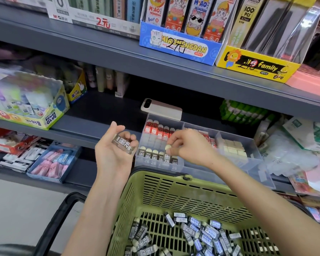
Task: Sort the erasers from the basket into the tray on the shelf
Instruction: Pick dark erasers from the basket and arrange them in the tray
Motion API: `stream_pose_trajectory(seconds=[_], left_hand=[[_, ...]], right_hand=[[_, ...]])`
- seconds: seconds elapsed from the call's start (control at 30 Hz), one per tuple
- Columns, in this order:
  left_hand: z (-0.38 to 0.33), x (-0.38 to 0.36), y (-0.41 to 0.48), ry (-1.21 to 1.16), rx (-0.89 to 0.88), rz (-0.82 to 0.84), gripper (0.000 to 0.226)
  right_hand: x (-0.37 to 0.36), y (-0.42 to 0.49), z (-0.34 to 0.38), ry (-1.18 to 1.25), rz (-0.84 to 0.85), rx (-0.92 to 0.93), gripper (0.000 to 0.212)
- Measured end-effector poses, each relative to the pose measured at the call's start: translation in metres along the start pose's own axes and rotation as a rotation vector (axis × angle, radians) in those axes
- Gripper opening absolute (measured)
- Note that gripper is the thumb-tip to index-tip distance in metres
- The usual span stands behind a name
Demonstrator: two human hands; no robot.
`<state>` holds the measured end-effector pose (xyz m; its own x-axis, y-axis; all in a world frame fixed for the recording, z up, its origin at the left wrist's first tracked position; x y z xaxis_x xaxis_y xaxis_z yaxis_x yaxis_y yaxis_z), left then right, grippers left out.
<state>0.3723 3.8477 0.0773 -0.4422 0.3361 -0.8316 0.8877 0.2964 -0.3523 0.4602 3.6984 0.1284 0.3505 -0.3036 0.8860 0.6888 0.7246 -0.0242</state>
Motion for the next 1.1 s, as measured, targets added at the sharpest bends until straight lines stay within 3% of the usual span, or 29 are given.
stream_pose_trajectory(seconds=[0.3,0.4,0.5,0.63,0.77,0.93,1.03,1.1], left_hand=[[-0.001,-0.001,-0.001,-0.053,0.011,-0.025,0.023],[-0.002,-0.004,-0.002,-0.055,0.002,0.001,0.035],[-0.003,-0.003,-0.001,-0.064,0.004,0.005,0.027],[-0.001,-0.002,0.0,-0.104,0.022,0.013,0.032],[0.002,-0.012,-0.001,-0.094,0.055,0.094,0.027],[0.006,-0.025,-0.006,-0.031,0.099,0.222,0.037],[0.009,-0.03,-0.007,0.028,0.1,0.268,0.041],[0.01,-0.033,-0.008,0.082,0.099,0.294,0.041]], right_hand=[[0.004,0.001,-0.001,-0.04,-0.032,-0.012,0.006],[0.001,0.0,0.001,-0.104,-0.026,0.009,0.007],[-0.004,-0.002,0.003,-0.148,-0.028,0.021,0.005],[-0.002,0.0,0.012,-0.569,-0.05,0.123,0.022],[-0.012,0.003,0.01,-0.62,-0.009,0.181,0.021],[0.005,-0.003,0.012,-0.438,-0.173,0.147,0.019],[0.012,-0.006,0.025,0.129,-0.257,0.16,0.016],[0.006,-0.006,0.046,0.369,-0.214,0.2,0.007]])
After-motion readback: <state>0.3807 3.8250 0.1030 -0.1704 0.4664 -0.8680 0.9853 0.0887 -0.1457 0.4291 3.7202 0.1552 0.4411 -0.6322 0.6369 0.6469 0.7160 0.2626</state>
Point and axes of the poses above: each hand's wrist, its own y-axis towards the middle knuckle, its own x-axis out of the back of the hand, z = x × y, the point moved 8 cm from there along y, towards the middle knuckle, and after that the axes turned 13 degrees about x, right-handed, at the moved point
